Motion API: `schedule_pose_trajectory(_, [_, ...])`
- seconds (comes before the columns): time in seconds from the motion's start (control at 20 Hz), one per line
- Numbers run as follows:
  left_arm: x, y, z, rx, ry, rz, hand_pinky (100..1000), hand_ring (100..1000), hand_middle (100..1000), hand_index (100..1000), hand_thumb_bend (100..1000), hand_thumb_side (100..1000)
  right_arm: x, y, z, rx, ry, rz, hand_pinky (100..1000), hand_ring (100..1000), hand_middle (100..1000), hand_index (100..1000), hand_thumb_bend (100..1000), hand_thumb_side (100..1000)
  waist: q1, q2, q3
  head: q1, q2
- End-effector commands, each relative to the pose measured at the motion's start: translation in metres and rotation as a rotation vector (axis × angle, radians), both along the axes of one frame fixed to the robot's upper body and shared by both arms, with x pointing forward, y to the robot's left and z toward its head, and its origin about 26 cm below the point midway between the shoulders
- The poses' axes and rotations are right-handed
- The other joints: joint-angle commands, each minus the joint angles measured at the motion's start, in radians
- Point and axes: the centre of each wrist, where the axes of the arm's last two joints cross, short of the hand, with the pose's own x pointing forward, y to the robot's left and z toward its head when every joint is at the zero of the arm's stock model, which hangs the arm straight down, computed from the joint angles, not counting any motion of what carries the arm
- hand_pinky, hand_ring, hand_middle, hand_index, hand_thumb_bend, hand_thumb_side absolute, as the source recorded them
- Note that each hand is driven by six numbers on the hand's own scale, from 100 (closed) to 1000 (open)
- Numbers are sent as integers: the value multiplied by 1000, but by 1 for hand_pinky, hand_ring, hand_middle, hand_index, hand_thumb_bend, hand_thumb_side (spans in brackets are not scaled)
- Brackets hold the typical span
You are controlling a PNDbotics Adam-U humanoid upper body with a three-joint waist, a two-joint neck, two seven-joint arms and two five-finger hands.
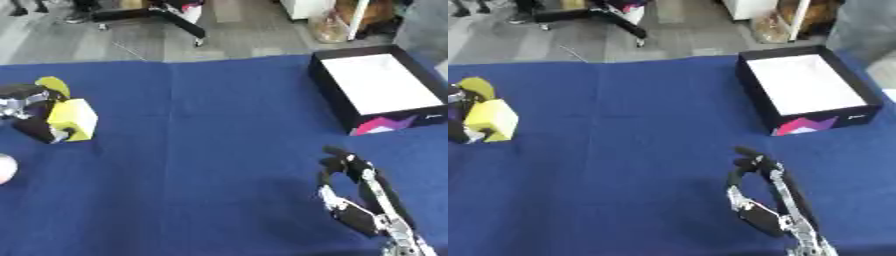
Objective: Pick up the objects with one hand, pass them to the other hand, and then place them into the box on the other side of the table.
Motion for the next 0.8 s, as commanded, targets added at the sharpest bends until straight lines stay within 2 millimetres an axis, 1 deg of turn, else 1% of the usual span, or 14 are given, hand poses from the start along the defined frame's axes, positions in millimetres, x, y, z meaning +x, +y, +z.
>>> schedule_pose_trajectory(0.05, [-15, -2, 39, -94, -133, -63, 792, 574, 495, 617, 193, 364, 2, 0, 8, -3, -31, 14, 762, 757, 472, 846, 100, 347, 3, -9, 4, -2, -2])
schedule_pose_trajectory(0.25, [-31, -26, 45, -240, -144, -189, 773, 568, 494, 612, 206, 373, 1, 2, 15, -15, -58, 47, 763, 758, 475, 852, 100, 339, 1, -9, 7, 0, -3])
schedule_pose_trajectory(0.35, [-38, -40, 44, -293, -123, -249, 765, 567, 495, 611, 216, 379, 0, 2, 23, -32, -87, 69, 766, 760, 479, 856, 100, 329, -1, -9, 9, 0, -4])
schedule_pose_trajectory(0.5, [-47, -64, 41, -349, -82, -339, 759, 568, 497, 613, 225, 386, -3, 2, 40, -76, -158, 120, 770, 764, 487, 865, 100, 328, -5, -10, 11, 2, -5])
schedule_pose_trajectory(0.7, [-53, -87, 35, -397, -31, -406, 750, 566, 497, 611, 234, 389, 0, 0, 51, -142, -256, 192, 779, 773, 504, 882, 100, 343, -8, -11, 11, 6, -4])
schedule_pose_trajectory(0.75, [-53, -92, 33, -408, -16, -418, 749, 566, 497, 611, 234, 389, 1, 0, 53, -158, -281, 210, 781, 777, 508, 886, 100, 337, -9, -12, 11, 7, -3])
schedule_pose_trajectory(0.8, [-53, -96, 31, -419, -2, -429, 747, 565, 496, 610, 234, 388, 2, -1, 55, -177, -306, 230, 784, 781, 513, 891, 100, 303, -9, -12, 11, 8, -3])
